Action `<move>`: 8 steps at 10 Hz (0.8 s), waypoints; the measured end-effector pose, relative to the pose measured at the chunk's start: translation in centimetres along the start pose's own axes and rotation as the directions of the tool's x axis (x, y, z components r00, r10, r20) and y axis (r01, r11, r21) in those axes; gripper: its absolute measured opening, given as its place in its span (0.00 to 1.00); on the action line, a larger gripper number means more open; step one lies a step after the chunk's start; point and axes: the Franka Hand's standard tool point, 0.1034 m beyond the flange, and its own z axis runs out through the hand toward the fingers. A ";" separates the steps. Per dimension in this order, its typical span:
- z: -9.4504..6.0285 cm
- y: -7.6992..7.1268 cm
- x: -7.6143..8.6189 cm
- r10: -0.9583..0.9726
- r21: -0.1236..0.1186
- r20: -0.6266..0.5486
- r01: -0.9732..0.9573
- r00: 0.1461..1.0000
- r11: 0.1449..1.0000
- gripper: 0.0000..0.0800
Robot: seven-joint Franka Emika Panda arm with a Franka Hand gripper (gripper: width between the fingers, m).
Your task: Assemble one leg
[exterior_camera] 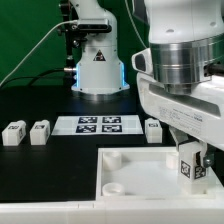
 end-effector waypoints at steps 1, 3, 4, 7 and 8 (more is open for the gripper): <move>-0.1 -0.1 0.1 0.180 0.005 0.011 -0.180 0.984 0.984 0.37; 0.0 -0.4 0.1 0.550 0.022 0.036 -0.550 0.835 0.835 0.37; 0.1 -0.6 0.0 0.610 0.041 0.038 -0.612 0.791 0.790 0.37; 0.1 -0.6 -0.1 0.522 0.043 0.034 -0.523 0.852 0.851 0.59; 0.3 -0.3 0.3 0.283 0.046 0.019 -0.283 0.959 0.958 0.77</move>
Offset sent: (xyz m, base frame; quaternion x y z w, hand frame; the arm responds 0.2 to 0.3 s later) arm -0.0020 -0.0024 -0.0054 0.0496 0.0310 0.2989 0.9525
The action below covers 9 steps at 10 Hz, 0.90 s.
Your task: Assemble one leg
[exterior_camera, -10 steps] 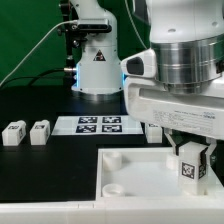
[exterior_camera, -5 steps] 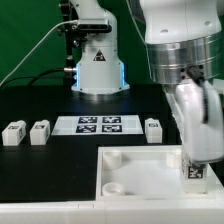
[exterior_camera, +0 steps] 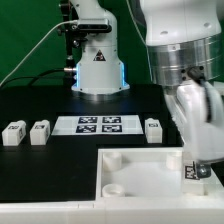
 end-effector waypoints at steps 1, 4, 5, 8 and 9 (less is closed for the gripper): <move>0.0 0.3 -0.2 -0.330 -0.033 -0.010 0.329 0.944 0.944 0.80; -0.1 0.2 0.1 -0.779 -0.052 -0.005 0.778 0.627 0.626 0.81; -0.1 0.2 0.1 -0.788 -0.051 -0.004 0.786 0.616 0.616 0.81; -0.1 0.2 0.4 -0.945 -0.057 0.010 0.944 0.326 0.325 0.81; -0.1 0.2 0.4 -0.929 -0.058 0.007 0.927 0.371 0.370 0.78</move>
Offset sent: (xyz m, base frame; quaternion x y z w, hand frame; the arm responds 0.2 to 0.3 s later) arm 0.0000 0.0000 0.0000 0.0000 0.0000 -0.5141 0.8577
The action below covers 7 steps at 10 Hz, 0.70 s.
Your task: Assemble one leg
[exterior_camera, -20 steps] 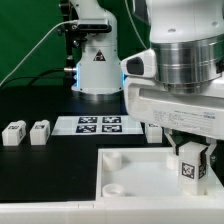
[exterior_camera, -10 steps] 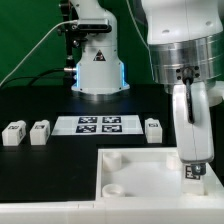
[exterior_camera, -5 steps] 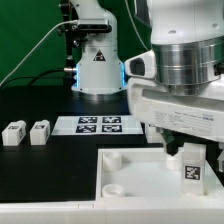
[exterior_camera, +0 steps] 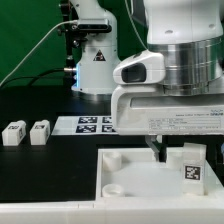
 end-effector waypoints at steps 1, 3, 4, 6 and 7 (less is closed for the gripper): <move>0.0 0.0 0.0 0.055 0.002 0.001 -0.055 0.998 0.998 0.78; 0.0 -0.1 -0.1 0.211 0.003 0.002 -0.211 0.978 0.978 0.55; 0.0 -0.2 -0.1 0.306 0.005 0.004 -0.306 0.952 0.952 0.36; 0.0 -0.2 -0.1 0.469 0.008 0.009 -0.470 0.883 0.883 0.36; 0.0 -0.2 -0.1 0.541 0.007 0.009 -0.541 0.841 0.841 0.36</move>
Offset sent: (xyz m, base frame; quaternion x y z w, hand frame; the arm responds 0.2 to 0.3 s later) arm 0.0000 0.0000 0.0000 0.0000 0.0000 0.2667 0.9638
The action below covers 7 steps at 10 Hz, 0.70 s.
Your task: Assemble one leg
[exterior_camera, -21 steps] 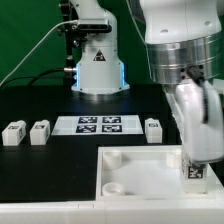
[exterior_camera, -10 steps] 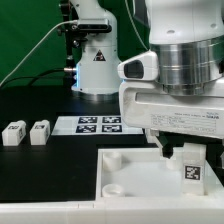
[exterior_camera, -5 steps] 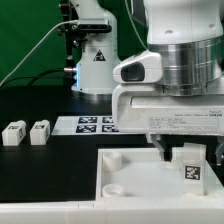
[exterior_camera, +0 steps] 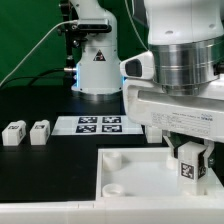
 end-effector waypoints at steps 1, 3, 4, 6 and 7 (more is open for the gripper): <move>0.0 0.0 0.0 0.063 0.002 0.002 -0.063 0.998 0.998 0.36; 0.0 0.0 0.4 0.323 0.010 0.017 -0.323 0.946 0.946 0.36; 0.0 0.0 0.3 0.464 0.010 0.024 -0.464 0.885 0.886 0.36; 0.1 -0.2 0.2 0.681 0.012 0.049 -0.683 0.730 0.731 0.36; 0.0 -0.2 0.2 0.746 0.008 0.052 -0.747 0.664 0.665 0.36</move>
Offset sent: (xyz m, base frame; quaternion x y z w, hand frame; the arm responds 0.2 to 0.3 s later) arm 0.0116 -0.0082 0.0004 0.0198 0.0174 0.3720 0.9279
